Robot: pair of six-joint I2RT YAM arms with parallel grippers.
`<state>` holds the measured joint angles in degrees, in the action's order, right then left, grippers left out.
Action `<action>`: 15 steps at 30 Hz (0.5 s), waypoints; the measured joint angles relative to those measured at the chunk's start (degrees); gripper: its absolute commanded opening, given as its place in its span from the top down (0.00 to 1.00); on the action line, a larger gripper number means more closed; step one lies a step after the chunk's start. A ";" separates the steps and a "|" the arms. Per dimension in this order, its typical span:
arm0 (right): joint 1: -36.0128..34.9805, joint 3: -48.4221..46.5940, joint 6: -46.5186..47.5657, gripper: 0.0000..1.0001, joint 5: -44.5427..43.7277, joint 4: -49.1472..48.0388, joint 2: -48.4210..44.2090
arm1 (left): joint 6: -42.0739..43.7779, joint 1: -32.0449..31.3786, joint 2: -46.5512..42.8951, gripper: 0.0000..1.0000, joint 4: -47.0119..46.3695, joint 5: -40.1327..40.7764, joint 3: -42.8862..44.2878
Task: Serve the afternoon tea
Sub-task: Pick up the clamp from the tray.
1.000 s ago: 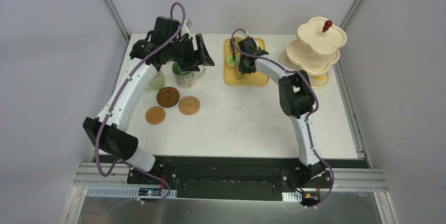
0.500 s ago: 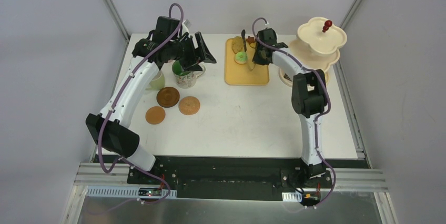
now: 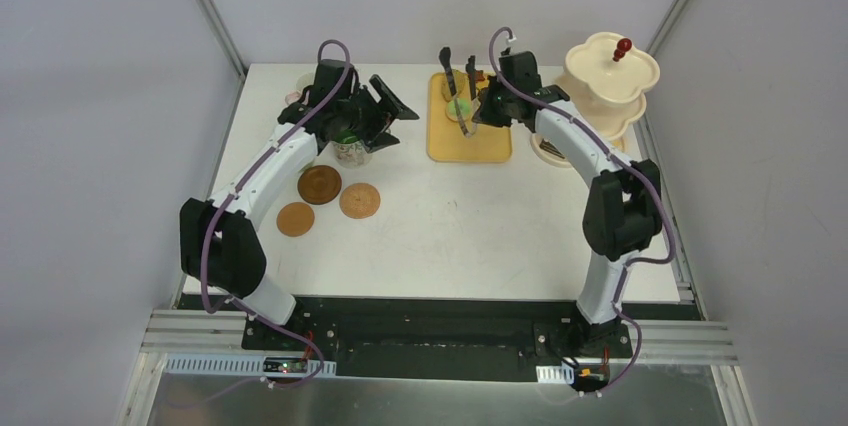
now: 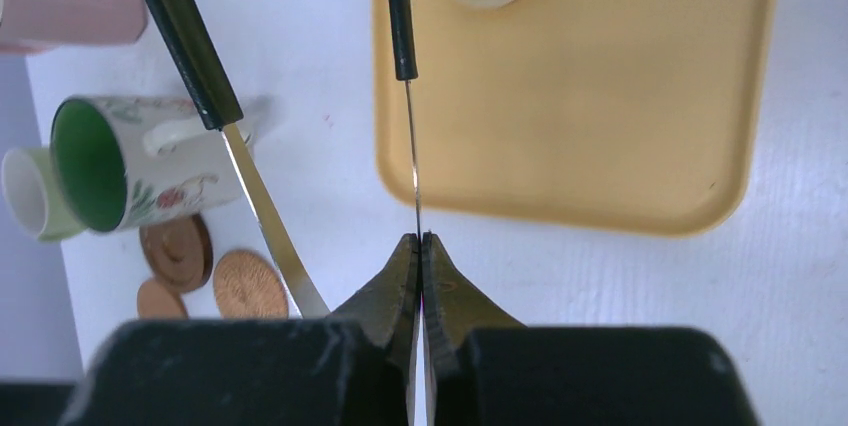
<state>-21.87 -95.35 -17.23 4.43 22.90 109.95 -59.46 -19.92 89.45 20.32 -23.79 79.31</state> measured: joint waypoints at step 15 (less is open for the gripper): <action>-10.99 3.58 0.81 1.00 4.90 5.35 -6.73 | -2.51 -2.23 0.13 0.25 -5.84 9.20 -0.24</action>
<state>-32.86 -91.77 -16.43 9.32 28.25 103.22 -61.98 -22.15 89.58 14.48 -14.59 79.07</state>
